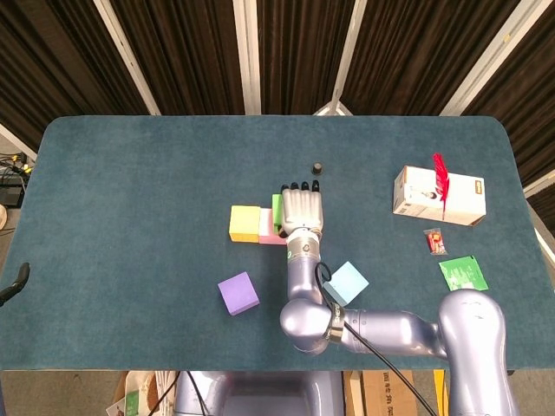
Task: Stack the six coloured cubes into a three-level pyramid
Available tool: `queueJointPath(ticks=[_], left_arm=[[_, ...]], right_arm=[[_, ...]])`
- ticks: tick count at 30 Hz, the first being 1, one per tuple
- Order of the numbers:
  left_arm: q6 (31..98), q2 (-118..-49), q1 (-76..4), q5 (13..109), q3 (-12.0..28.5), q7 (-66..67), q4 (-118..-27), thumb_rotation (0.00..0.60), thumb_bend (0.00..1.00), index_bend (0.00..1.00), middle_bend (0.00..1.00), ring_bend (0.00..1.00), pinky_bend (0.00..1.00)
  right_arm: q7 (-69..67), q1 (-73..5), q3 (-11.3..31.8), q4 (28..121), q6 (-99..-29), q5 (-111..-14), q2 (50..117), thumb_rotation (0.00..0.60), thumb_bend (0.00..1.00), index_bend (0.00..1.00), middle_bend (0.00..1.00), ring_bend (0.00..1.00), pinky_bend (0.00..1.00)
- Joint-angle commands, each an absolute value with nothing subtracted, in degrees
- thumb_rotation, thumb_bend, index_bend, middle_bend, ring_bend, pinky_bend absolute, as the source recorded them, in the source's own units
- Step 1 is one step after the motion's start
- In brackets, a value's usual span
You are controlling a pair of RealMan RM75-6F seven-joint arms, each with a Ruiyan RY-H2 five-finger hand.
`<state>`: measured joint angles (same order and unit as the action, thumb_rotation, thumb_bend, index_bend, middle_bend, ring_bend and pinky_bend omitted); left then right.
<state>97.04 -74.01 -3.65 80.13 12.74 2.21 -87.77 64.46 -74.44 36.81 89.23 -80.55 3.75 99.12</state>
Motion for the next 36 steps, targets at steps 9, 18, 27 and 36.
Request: queueJointPath(ticks=[9, 18, 27, 36], left_arm=[[97.14, -74.06, -3.64, 80.05, 12.87, 2.15, -87.66, 0.6, 0.36, 0.1, 0.06, 0.0, 0.0], [97.25, -74.0, -3.58, 79.99, 12.98, 2.04, -87.66, 0.6, 0.36, 0.1, 0.06, 0.0, 0.0], [97.21, -73.98, -3.54, 79.87, 13.0, 2.03, -87.69, 0.6, 0.36, 0.1, 0.06, 0.0, 0.0], [97.14, -74.0, -3.65, 79.7, 13.2, 2.1, -87.44, 0.6, 0.36, 0.1, 0.06, 0.0, 0.0]], right_arm=[[64.84, -74.66, 36.94, 90.63, -81.1, 4.02, 98.7, 0.6, 0.33, 0.25, 0.19, 0.11, 0.0], [64.95, -74.71, 36.9, 90.91, -81.16, 4.47, 98.62, 0.6, 0.33, 0.23, 0.18, 0.09, 0.0], [65.12, -75.07, 36.91, 91.16, -81.5, 4.46, 98.6, 0.6, 0.33, 0.21, 0.18, 0.08, 0.0], [66.27, -75.18, 37.21, 92.45, -81.55, 5.81, 97.9, 0.6, 0.3, 0.06, 0.12, 0.02, 0.0]])
